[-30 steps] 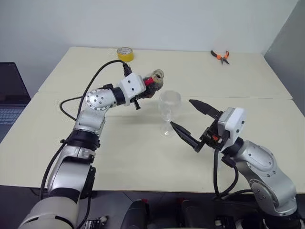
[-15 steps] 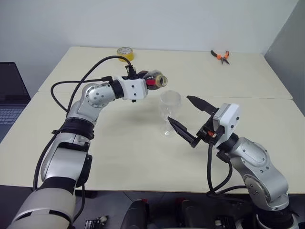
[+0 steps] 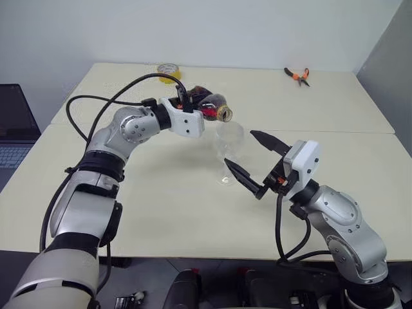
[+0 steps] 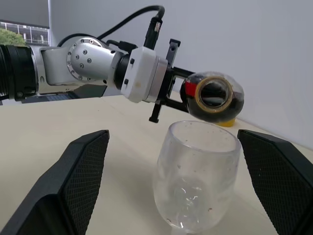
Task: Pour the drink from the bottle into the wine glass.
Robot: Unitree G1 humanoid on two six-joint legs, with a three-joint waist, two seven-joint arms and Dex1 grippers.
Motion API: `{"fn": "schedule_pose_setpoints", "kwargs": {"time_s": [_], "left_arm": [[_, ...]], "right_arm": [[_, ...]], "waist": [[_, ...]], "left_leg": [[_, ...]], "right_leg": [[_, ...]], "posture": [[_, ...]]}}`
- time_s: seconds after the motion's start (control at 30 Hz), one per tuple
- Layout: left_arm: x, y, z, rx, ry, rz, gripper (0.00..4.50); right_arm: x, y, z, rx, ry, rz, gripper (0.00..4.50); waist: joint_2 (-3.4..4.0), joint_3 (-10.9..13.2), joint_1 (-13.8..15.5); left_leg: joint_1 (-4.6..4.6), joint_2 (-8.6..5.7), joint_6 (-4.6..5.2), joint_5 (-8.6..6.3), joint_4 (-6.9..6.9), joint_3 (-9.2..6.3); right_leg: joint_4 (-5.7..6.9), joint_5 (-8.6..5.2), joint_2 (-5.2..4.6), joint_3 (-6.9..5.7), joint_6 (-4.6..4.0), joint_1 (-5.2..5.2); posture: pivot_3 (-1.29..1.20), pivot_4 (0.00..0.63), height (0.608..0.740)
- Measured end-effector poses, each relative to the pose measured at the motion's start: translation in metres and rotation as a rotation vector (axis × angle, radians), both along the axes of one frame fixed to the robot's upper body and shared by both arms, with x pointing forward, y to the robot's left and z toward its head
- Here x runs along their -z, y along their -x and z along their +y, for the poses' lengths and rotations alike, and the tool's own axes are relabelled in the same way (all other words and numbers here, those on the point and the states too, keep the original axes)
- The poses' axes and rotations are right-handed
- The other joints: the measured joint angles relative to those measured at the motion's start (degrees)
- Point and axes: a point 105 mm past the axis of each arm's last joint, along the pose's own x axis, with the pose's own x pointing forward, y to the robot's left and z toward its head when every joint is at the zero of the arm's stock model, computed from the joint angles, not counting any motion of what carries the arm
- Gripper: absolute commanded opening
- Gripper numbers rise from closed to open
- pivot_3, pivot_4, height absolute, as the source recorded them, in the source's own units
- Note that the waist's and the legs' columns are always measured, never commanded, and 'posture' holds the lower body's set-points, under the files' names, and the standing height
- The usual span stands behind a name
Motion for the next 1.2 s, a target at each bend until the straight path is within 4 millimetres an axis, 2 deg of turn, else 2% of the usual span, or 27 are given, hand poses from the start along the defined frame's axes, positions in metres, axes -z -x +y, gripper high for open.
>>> {"fn": "schedule_pose_setpoints", "kwargs": {"time_s": [0.43,1.2], "left_arm": [[0.0025,-0.0003,0.0011,-0.004,-0.093,-0.089,0.74],[0.0008,-0.0037,0.0011,-0.021,-0.114,-0.135,0.69]], "right_arm": [[0.0006,-0.0004,-0.0001,0.004,0.003,0.001,4.5],[0.0032,-0.0002,0.0018,-0.002,0.007,0.016,4.5]], "waist": [[0.0,0.0,0.0],[0.0,0.0,0.0]], "left_leg": [[0.0,0.0,-0.01,0.0,0.01,0.02],[0.0,0.0,-0.02,0.01,0.02,0.09]], "right_leg": [[0.04,0.0,0.0,0.0,0.0,-0.02],[0.13,0.0,-0.01,0.04,0.0,-0.1]], "posture": [[0.0,0.15,0.74],[0.0,0.15,0.74]]}}
